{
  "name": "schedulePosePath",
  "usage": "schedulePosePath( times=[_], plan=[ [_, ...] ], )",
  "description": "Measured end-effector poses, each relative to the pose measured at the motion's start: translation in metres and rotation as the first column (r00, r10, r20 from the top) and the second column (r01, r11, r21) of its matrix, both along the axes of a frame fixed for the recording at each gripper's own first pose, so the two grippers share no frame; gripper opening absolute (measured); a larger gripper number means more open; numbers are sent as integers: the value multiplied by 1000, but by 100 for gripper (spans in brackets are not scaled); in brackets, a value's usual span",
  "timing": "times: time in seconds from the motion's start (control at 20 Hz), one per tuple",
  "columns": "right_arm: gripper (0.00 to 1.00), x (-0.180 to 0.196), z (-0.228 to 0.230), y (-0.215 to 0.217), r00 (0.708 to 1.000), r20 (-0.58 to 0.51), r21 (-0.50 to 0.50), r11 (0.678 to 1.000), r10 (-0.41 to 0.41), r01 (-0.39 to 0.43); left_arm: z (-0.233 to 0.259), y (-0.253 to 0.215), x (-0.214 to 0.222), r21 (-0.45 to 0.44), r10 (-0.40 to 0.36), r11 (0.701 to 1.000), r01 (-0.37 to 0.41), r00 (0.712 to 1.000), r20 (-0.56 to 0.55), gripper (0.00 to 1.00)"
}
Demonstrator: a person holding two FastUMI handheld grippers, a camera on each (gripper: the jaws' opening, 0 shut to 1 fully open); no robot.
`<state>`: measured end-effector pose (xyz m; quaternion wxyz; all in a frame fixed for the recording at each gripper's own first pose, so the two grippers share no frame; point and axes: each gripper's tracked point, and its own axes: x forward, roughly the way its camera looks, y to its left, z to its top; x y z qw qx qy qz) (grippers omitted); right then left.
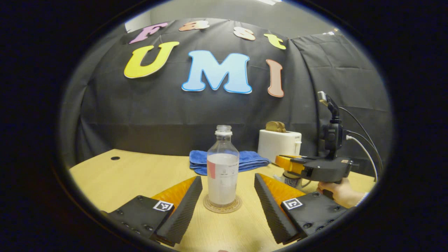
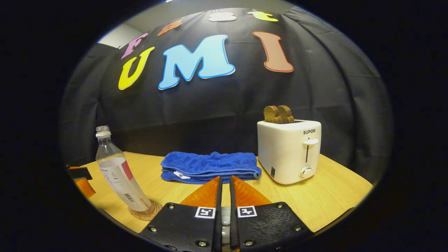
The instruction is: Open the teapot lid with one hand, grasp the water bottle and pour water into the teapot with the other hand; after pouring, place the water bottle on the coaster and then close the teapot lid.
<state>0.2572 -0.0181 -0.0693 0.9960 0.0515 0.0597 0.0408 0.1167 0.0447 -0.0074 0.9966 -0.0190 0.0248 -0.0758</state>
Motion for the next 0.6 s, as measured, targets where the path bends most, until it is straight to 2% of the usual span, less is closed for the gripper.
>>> schedulePosePath(
  times=[0.4,0.6],
  plan=[
    [8,2,-8,0,1000,-17,-36,999,-18,17,0,-4,-1,7,-17,1000,17,1000,0,100],
    [16,0,-7,3,1000,-14,-69,997,-26,25,1,-3,0,12,-14,1000,14,1000,6,100]
  ],
)
